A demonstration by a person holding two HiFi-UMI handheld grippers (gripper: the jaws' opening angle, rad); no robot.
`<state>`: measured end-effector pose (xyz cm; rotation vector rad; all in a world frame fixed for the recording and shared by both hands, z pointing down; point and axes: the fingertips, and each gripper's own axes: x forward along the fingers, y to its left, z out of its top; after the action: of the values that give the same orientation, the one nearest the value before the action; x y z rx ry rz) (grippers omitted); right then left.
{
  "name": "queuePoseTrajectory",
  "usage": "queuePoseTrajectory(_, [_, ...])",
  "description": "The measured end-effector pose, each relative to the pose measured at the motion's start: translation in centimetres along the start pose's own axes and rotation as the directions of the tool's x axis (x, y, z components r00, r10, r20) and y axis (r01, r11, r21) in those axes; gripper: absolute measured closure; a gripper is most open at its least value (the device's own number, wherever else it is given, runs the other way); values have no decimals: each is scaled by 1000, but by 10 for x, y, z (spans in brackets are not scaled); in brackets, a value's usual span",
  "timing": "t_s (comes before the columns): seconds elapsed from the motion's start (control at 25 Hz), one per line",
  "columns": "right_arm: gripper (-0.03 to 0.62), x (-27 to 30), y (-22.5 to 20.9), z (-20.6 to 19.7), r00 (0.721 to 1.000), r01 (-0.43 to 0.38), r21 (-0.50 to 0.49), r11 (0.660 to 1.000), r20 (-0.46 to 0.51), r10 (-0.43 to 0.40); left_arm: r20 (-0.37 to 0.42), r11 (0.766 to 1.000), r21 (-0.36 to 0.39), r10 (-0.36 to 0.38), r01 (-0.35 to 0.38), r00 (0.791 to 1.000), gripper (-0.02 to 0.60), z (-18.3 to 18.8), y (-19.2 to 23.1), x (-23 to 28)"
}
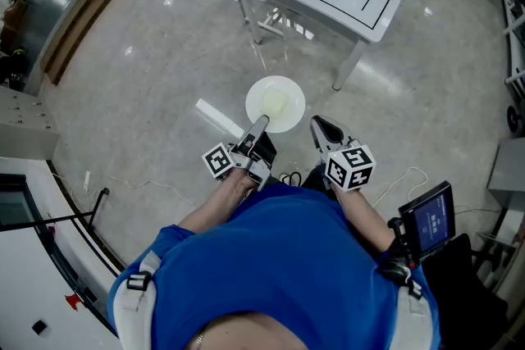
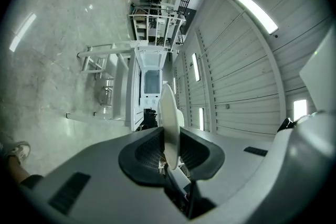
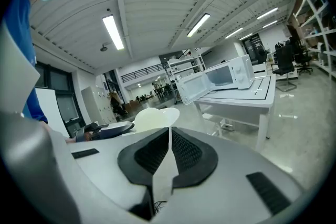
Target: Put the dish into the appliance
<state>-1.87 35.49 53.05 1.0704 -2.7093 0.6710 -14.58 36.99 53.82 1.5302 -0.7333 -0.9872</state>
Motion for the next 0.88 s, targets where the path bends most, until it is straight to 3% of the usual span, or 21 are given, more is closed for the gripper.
queuePoseTrajectory(0.6, [592, 7, 13, 13, 1000, -22, -75, 997, 11, 23, 25, 1000, 14, -24, 23, 999, 508, 4, -9, -3])
queuePoseTrajectory(0.88, [592, 51, -68, 57, 999, -42, -99, 994, 5, 43, 41, 1000, 14, -12, 12, 999, 508, 25, 14, 94])
